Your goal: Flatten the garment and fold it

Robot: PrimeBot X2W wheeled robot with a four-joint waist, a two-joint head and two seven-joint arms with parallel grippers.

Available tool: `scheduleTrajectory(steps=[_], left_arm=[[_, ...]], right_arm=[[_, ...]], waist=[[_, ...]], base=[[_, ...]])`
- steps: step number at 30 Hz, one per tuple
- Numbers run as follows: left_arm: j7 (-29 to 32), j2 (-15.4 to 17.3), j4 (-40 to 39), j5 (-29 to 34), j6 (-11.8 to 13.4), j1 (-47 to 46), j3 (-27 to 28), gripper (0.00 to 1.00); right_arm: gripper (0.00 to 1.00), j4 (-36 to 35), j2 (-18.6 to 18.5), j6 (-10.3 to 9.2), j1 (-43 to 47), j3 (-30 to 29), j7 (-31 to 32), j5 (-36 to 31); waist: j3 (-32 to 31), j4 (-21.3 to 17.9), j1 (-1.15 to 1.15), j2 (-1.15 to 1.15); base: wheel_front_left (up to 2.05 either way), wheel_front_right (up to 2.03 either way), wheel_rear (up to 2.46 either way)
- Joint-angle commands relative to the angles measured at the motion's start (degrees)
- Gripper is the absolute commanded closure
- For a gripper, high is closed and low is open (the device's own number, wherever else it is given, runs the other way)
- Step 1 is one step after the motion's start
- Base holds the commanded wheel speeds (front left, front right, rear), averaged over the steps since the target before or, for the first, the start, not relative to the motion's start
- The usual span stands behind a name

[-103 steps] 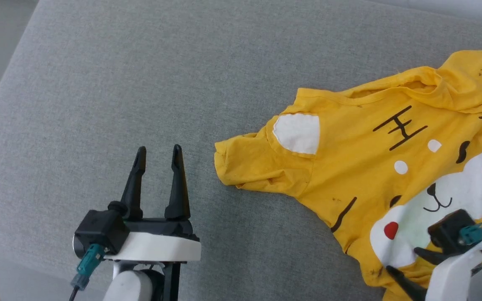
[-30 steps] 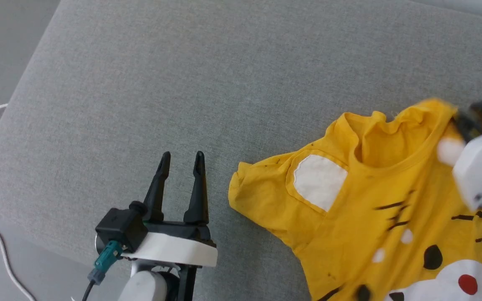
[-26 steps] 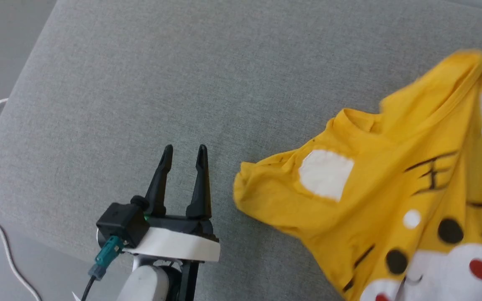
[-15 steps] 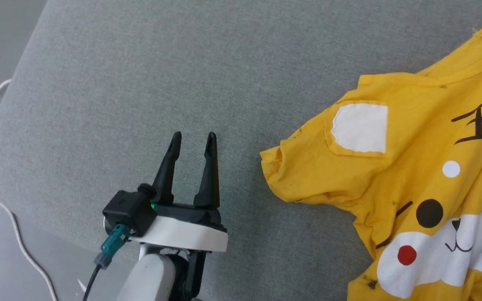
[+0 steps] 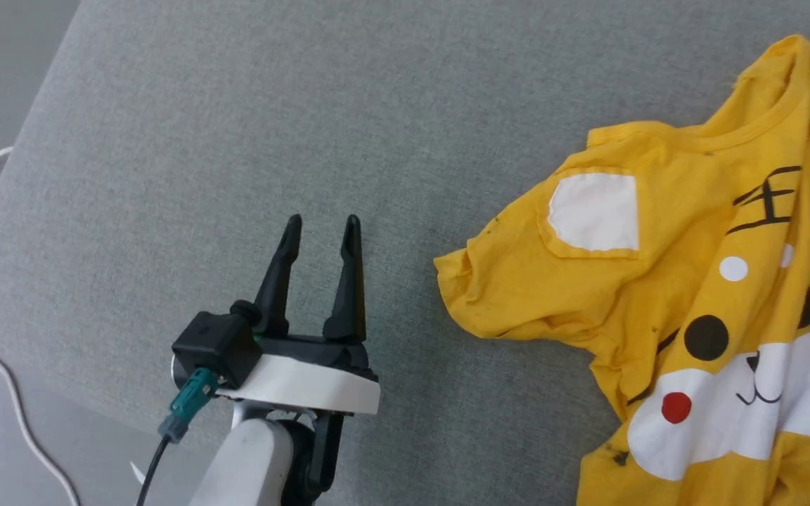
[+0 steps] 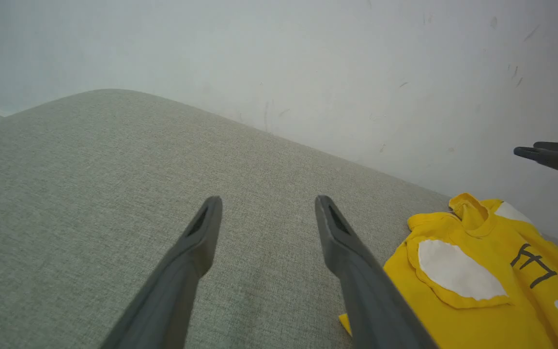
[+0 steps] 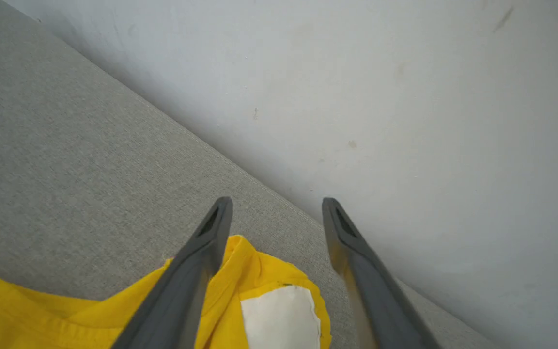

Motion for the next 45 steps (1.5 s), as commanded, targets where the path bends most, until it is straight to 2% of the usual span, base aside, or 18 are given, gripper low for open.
scheduleTrajectory(steps=[1, 6, 13, 16, 21, 27, 28, 30, 34, 39, 45], left_arm=[[-0.27, -0.08, 0.14, 0.44, 0.15, 0.31, 0.44, 0.00], [-0.27, -0.08, -0.03, 2.03, -0.32, 2.77, 2.31, 0.00], [-0.27, -0.08, -0.22, 3.60, -1.47, 5.00, 3.96, 0.00], [-0.27, -0.08, -0.29, 4.01, -1.95, 5.34, 4.26, 0.00], [-0.27, -0.08, -0.53, 4.38, -2.43, 6.02, 4.64, 0.00], [-0.27, -0.08, -0.26, 4.80, -2.87, 6.18, 4.51, 0.00], [-0.27, -0.08, -0.33, 4.86, -2.86, 6.04, 4.55, 0.00], [-0.27, -0.08, -0.47, 4.91, -2.88, 5.79, 4.71, 0.00], [-0.27, -0.08, -0.69, 4.92, -2.66, 5.53, 5.11, 0.00], [-0.27, -0.08, -0.63, 4.47, -2.51, 5.23, 4.88, 0.00], [-0.27, -0.08, -0.48, 4.14, -2.23, 4.81, 4.84, 0.00]], right_arm=[[0.00, -0.95, 0.52, -0.12, 1.48, -0.41, 0.14, 1.03], [0.00, -9.99, 3.15, -0.12, 10.36, -3.90, 2.91, 5.76], [0.00, -23.17, 7.65, -0.12, 29.26, -13.53, 7.34, 5.97], [0.00, -26.14, 11.73, -0.12, 37.78, -17.80, 8.44, 5.84], [0.00, -26.55, 17.39, -0.12, 46.91, -20.80, 8.39, 5.73], [0.00, -20.01, 18.60, -0.12, 46.94, -20.19, 6.55, 4.36], [0.18, -18.54, 18.93, -0.12, 46.36, -20.20, 6.81, 4.34], [0.98, -16.65, 18.72, -0.12, 45.38, -19.06, 7.52, 3.82], [1.00, -16.18, 18.67, -0.12, 43.17, -17.68, 7.61, 3.79], [1.00, -19.86, 17.31, -0.12, 42.35, -17.86, 8.41, 4.53], [1.00, -25.76, 17.49, -0.12, 46.08, -26.18, 10.25, 4.87]], waist=[[-2.23, -1.74, 0.00, 0.00], [-5.47, -4.80, 0.00, 0.00], [-8.25, -8.48, 0.00, 0.00], [-8.47, -9.15, 0.00, 0.00], [-8.17, -9.58, 0.00, 0.00], [-7.68, -9.24, 0.00, 0.00], [-7.57, -9.14, 0.00, 0.00], [-7.25, -9.04, 0.00, 0.00], [-6.58, -9.70, 0.00, 0.00], [-6.25, -11.69, 0.00, 0.00], [-6.32, -13.24, 0.00, 0.00]], base=[[0.00, 0.00, 0.00], [0.00, 0.00, 0.00], [0.00, 0.00, 0.00], [0.00, 0.00, 0.00], [0.00, 0.00, 0.00], [0.00, 0.00, 0.00], [0.00, 0.00, 0.00], [0.00, 0.00, 0.00], [0.00, 0.00, 0.00], [0.00, 0.00, 0.00], [0.00, 0.00, 0.00]])
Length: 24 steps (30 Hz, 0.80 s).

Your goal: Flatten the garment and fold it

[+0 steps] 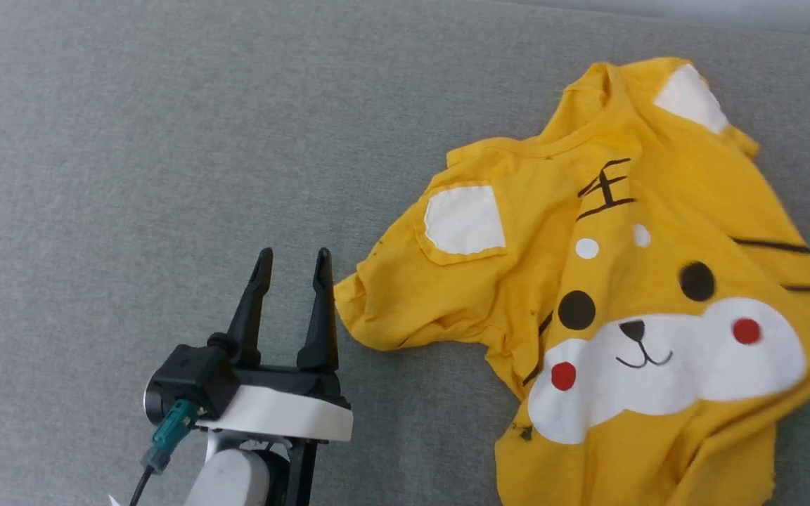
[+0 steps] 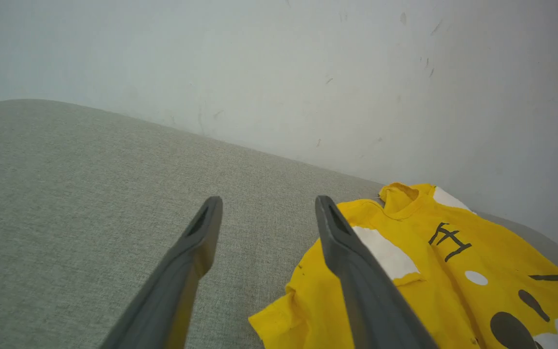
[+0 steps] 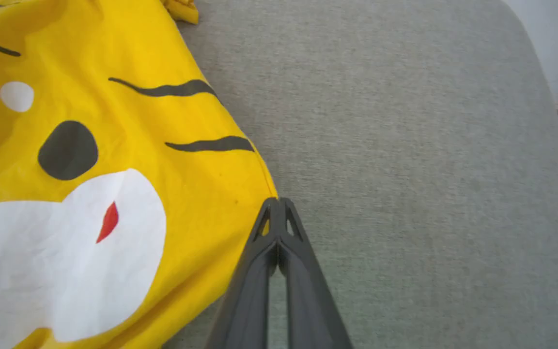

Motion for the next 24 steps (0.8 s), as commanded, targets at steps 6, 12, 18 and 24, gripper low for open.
scheduleTrajectory(steps=[6, 12, 18, 24], left_arm=[[-0.27, -0.04, 0.63, -0.29, 0.04, -0.48, 0.34, 0.00], [-0.27, -0.04, 1.75, -0.43, -0.31, -0.27, 0.08, 0.00], [-0.27, -0.04, 2.23, 0.35, -0.64, 0.20, 0.66, 0.00], [-0.27, -0.04, 1.71, 0.82, -0.86, 0.76, 0.66, 0.00]], right_arm=[[1.00, 0.27, 0.66, -0.12, 7.90, -9.37, 3.09, -3.31], [1.00, 7.59, -0.60, -0.12, 7.40, -14.92, -3.64, -13.35], [0.00, 10.02, 1.73, -0.12, 1.98, -14.25, -9.15, -11.90], [0.00, -1.82, 4.41, -0.12, -2.00, -5.88, -12.41, -5.83]], waist=[[-0.12, -0.70, 0.00, 0.00], [-0.99, -0.56, 0.00, 0.00], [-2.00, -0.28, 0.00, 0.00], [-2.09, -0.26, 0.00, 0.00]], base=[[0.00, 0.00, 0.00], [0.00, 0.00, 0.00], [0.00, 0.00, 0.00], [0.00, 0.00, 0.00]])
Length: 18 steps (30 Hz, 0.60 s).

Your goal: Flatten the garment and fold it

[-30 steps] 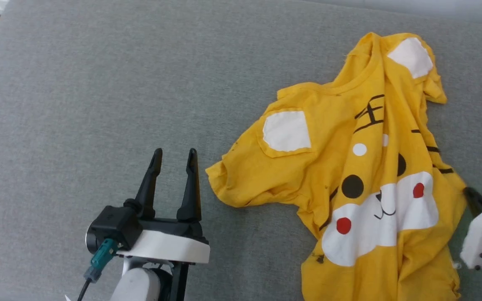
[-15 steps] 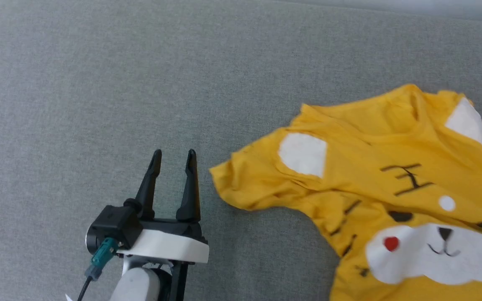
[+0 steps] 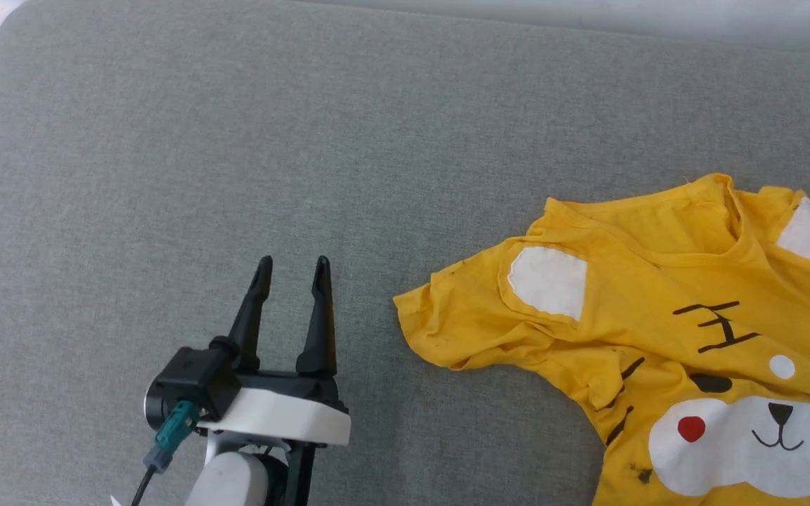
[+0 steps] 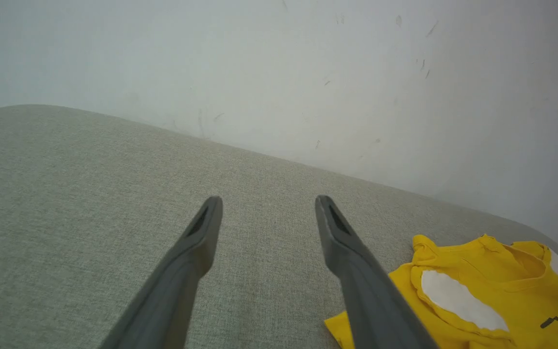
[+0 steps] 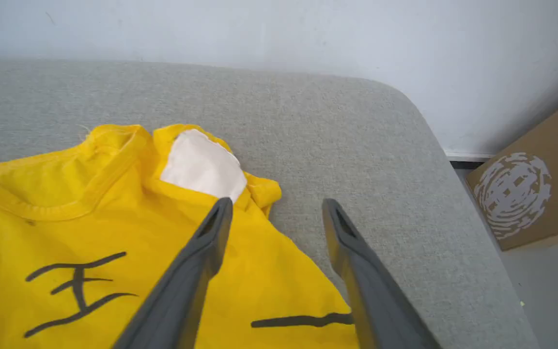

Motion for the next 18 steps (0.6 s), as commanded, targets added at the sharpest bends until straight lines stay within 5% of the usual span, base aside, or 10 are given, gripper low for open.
scheduleTrajectory(steps=[1, 10, 18], left_arm=[[-0.27, -0.03, -0.21, 0.52, -0.31, 0.50, -0.03, 0.00], [-0.27, -0.03, -0.84, 0.21, -0.39, -0.04, -0.92, 0.00], [-0.27, -0.03, -0.79, -0.35, -0.28, -0.62, -1.32, 0.00]], right_arm=[[0.00, -2.59, 0.23, -0.12, -0.94, 2.39, -1.08, 0.28], [0.00, -2.76, 0.98, -0.12, 0.45, 16.20, 0.03, 2.16], [0.00, 4.85, -5.45, -0.12, -1.28, 27.77, 9.89, 2.96]], waist=[[0.18, 0.09, 0.00, 0.00], [1.29, 1.25, 0.00, 0.00], [2.53, 3.10, 0.00, 0.00]], base=[[0.00, 0.00, 0.00], [0.00, 0.00, 0.00], [0.00, 0.00, 0.00]])
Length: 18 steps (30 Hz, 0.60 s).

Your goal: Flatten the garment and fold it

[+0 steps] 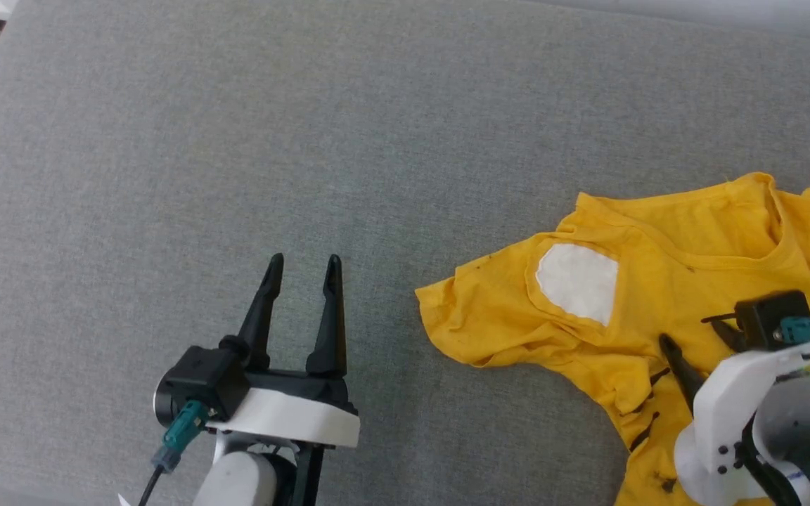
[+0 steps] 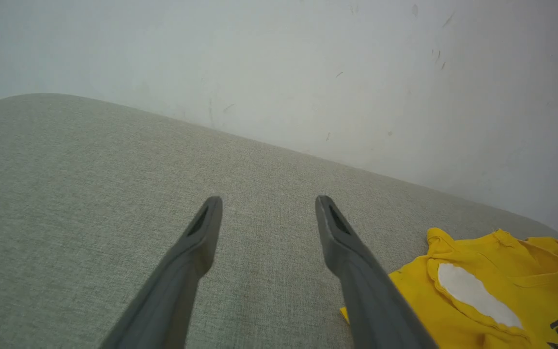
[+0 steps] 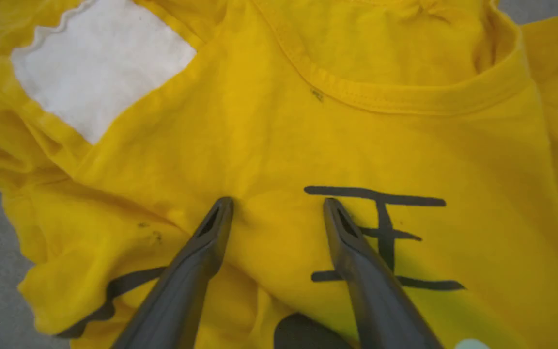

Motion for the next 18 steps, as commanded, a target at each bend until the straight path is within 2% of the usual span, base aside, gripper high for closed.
scheduleTrajectory(steps=[1, 2, 3, 4, 5, 8, 12, 18], left_arm=[[-0.27, -0.04, -0.17, -0.27, -0.18, -0.55, -0.16, 0.00], [-0.27, -0.04, -0.13, -0.41, -0.18, -0.70, -0.35, 0.00], [-0.27, -0.04, -0.08, -0.53, -0.16, -0.86, -0.57, 0.00], [-0.27, -0.04, -0.03, -0.65, -0.11, -1.03, -0.77, 0.00], [-0.27, -0.04, 0.02, -0.78, -0.06, -1.19, -0.99, 0.00], [-0.27, -0.04, 0.01, -1.08, 0.22, -1.52, -1.41, 0.00], [-0.27, -0.04, -0.32, -1.18, 0.55, -1.90, -1.78, 0.00], [-0.27, -0.04, -0.41, -1.17, 0.95, -2.81, -2.29, 0.00]], right_arm=[[0.00, 0.97, -0.44, -0.12, -1.22, 0.51, 0.64, -0.33], [0.00, 2.09, -1.27, -0.12, -1.83, 1.42, 1.38, -0.68], [0.32, 3.08, -2.08, -0.12, -2.52, 2.31, 1.77, -0.90], [0.71, 3.99, -2.34, -0.12, -3.30, 2.48, 1.73, -0.94], [1.00, 4.90, -2.75, -0.12, -3.99, 2.85, 1.78, -1.24], [1.00, 6.62, -3.33, -0.12, -6.39, 3.46, 0.87, -1.79], [1.00, 7.47, -3.16, -0.12, -10.49, 1.51, -4.16, -4.60], [1.00, 9.81, -0.01, -0.12, -14.55, -3.31, -12.54, -9.99]], waist=[[0.42, 0.59, 0.00, 0.00], [0.54, 0.88, 0.00, 0.00], [0.65, 1.18, 0.00, 0.00], [0.75, 1.46, 0.00, 0.00], [0.80, 1.76, 0.00, 0.00], [0.86, 2.40, 0.00, 0.00], [1.23, 2.93, 0.00, 0.00], [1.70, 3.34, 0.00, 0.00]], base=[[0.00, 0.00, 0.00], [0.00, 0.00, 0.00], [0.00, 0.00, 0.00], [0.00, 0.00, 0.00], [0.00, 0.00, 0.00], [0.00, 0.00, 0.00], [0.00, 0.00, 0.00], [0.00, 0.00, 0.00]])
